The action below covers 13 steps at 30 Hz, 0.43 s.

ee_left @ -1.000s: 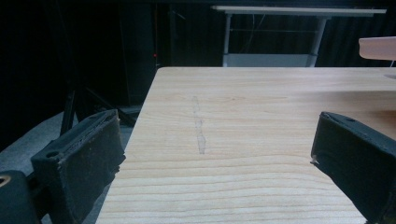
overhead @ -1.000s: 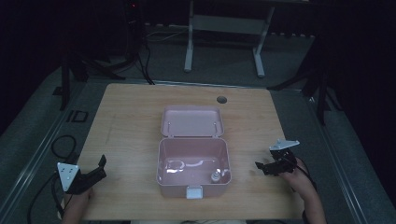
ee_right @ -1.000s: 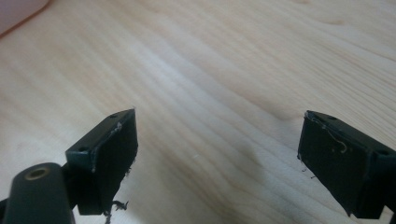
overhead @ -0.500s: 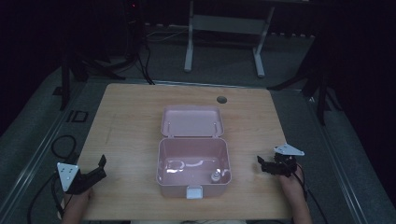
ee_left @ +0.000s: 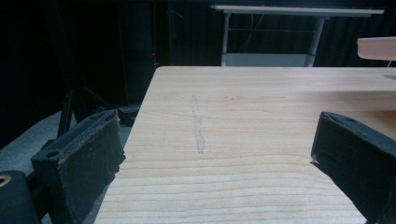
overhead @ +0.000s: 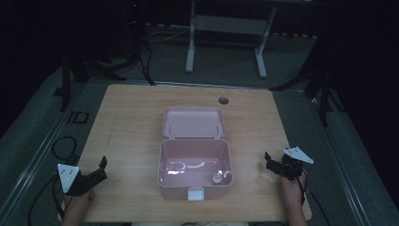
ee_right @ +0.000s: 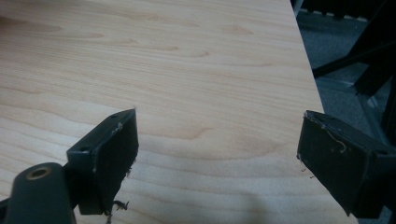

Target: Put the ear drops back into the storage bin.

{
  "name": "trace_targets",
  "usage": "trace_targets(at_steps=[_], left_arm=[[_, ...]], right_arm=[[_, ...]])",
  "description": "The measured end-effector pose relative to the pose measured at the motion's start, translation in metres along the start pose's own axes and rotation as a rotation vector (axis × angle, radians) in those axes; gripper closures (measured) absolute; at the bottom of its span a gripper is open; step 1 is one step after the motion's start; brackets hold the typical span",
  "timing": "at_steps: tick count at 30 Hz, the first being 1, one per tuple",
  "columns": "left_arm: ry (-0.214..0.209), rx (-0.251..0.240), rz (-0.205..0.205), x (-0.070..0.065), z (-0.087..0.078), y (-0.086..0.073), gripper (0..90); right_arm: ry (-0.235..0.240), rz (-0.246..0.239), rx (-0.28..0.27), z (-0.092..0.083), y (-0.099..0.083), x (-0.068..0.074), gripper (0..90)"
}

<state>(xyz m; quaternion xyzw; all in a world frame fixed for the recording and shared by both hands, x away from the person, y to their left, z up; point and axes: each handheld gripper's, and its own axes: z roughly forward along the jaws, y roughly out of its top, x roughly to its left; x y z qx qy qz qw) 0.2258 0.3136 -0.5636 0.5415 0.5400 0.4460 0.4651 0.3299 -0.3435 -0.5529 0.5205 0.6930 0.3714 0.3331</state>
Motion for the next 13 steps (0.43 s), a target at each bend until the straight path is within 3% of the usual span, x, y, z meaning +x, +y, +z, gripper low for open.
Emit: trace_targets(at_steps=[13], left_arm=[[0.002,0.000,0.001,-0.0001,-0.0001,0.0000,2.4]], right_arm=[[0.002,0.051,-0.041,-0.0046,-0.0008,-0.0077,12.2]])
